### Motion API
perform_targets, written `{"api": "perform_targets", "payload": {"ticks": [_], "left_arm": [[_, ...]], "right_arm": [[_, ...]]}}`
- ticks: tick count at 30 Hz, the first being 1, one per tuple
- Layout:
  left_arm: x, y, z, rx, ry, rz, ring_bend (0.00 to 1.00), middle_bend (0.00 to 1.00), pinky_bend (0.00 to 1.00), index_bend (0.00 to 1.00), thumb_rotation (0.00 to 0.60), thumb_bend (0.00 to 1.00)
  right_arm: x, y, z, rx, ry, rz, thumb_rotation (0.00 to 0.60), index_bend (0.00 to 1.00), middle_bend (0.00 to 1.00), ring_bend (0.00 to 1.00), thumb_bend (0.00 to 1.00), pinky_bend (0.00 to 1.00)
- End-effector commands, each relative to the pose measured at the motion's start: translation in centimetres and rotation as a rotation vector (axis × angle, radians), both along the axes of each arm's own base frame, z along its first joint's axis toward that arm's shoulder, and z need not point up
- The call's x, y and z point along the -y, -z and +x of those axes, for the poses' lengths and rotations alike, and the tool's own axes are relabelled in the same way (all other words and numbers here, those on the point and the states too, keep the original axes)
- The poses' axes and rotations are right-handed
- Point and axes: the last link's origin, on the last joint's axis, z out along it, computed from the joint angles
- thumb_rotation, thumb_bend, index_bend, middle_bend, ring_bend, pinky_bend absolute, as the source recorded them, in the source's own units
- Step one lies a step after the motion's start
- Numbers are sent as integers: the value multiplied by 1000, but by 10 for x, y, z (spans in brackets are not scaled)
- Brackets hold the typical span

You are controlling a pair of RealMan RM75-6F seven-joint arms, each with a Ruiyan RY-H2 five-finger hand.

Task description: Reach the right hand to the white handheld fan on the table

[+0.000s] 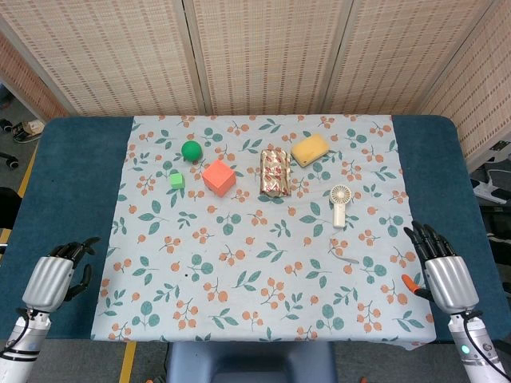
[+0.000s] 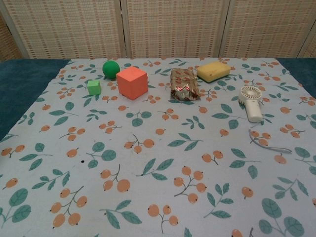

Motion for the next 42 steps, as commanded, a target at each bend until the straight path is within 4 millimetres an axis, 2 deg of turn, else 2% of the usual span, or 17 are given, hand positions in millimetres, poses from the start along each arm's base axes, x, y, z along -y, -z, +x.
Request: {"api": "perform_targets", "payload": {"ticks": [1,8,10,12,17,22,30,35,42], "left_arm": [[0,0,0,-5,3,-2,292,363,366,194,600,606],[1,-2,2,8,4,3,295,363,366,194,600,608],[2,-1,3,9,10,1,295,364,366,194,600,608],[1,-1,3,6,14,-2,296,364,366,194,600,608],[2,-5,0,37,-4,-5,299,366,367,194,600,607],[4,-9,1,69,-9,9,301,370,369,194,600,606],[6,-7,4,55,2,-10,302,376,369,194,600,608],[5,-7,3,60,-3,-14,306,381,369,194,600,606],[4,-7,3,62,-8,-22,308,384,369,194,600,608]], "right_arm": [[0,1,0,2,2,-2,600,0,0,0,118,160],[1,5,-1,7,3,16,600,0,0,0,125,168],[3,8,0,13,-13,20,600,0,11,0,173,180],[4,12,2,16,-42,13,600,0,78,13,237,212],[7,25,2,19,-73,1,600,36,395,287,406,441],[23,38,14,-51,-72,88,600,76,565,463,512,633],[68,51,45,-121,-53,123,600,121,795,670,583,804],[84,63,51,-117,48,222,600,122,854,725,642,844],[102,83,56,-159,140,282,600,95,866,732,685,851]]}}
